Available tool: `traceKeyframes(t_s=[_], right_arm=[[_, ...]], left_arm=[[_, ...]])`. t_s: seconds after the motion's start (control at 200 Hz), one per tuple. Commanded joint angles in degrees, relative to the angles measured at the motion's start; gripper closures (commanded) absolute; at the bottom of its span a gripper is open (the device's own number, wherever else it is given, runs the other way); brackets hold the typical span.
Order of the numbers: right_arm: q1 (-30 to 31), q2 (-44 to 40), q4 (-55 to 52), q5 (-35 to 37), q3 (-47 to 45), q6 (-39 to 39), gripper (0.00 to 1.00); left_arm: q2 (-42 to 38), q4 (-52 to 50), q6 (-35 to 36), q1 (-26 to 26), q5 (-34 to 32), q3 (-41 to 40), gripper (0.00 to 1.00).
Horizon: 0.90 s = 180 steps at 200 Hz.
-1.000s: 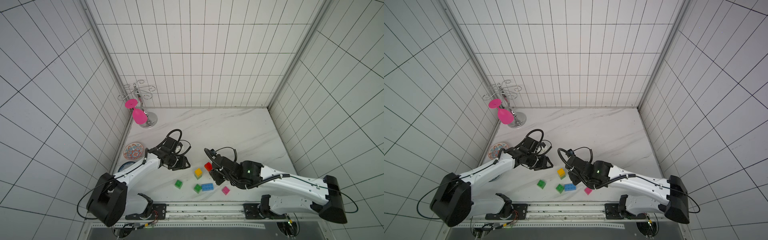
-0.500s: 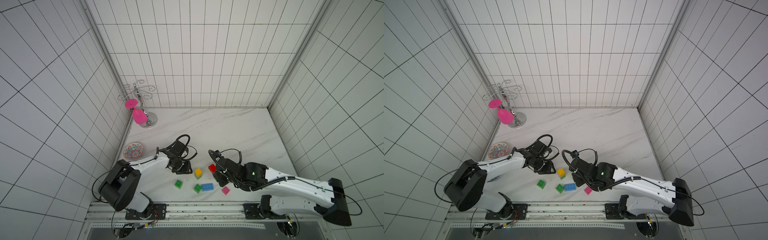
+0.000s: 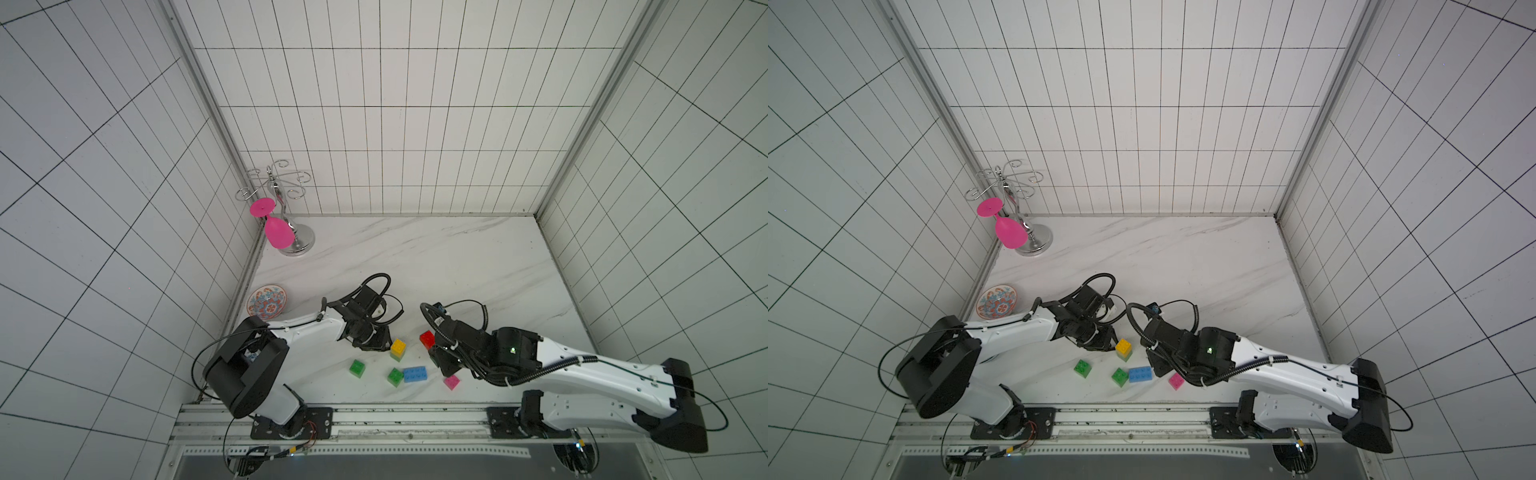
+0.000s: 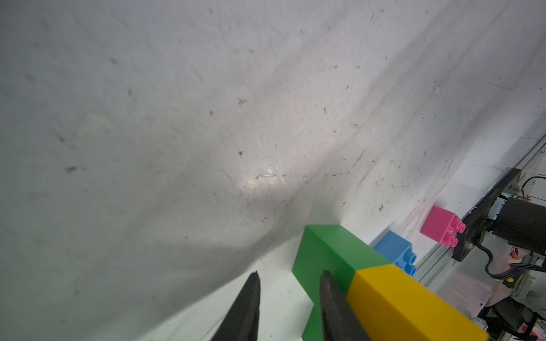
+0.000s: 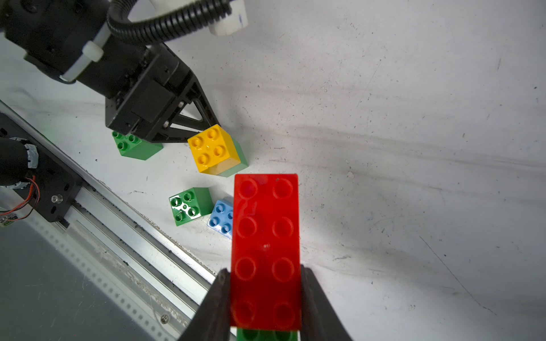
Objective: Assemble the letter r with lego
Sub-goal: Adjust the lego brick at the center of the board.
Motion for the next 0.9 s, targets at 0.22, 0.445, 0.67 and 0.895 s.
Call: traceKeyframes(t_s=[0.22, 0.445, 0.67, 0.895], right_arm=[[1.09, -2.9, -2.26, 1.41, -1.71, 1.38, 1.0], [1.5, -4.6, 4.07, -2.19, -4.86, -6.6, 1.0], [1.39, -6.32, 1.91, -0.58, -4.09, -9.69, 1.0], [0.96, -5.27, -1.1, -1.37, -2.23, -8.11, 1.0]], left_arm=[[-2.25, -0.31, -2.79, -0.74, -1.34, -3.79, 0.67], [-6.55, 4.87, -6.09, -0.81, 2.38, -5.29, 0.67], [-6.0, 3.09, -4.64, -0.84, 0.29, -4.39, 0.67], [-4.94, 2.58, -5.21, -1.14, 0.89, -3.93, 0.68]])
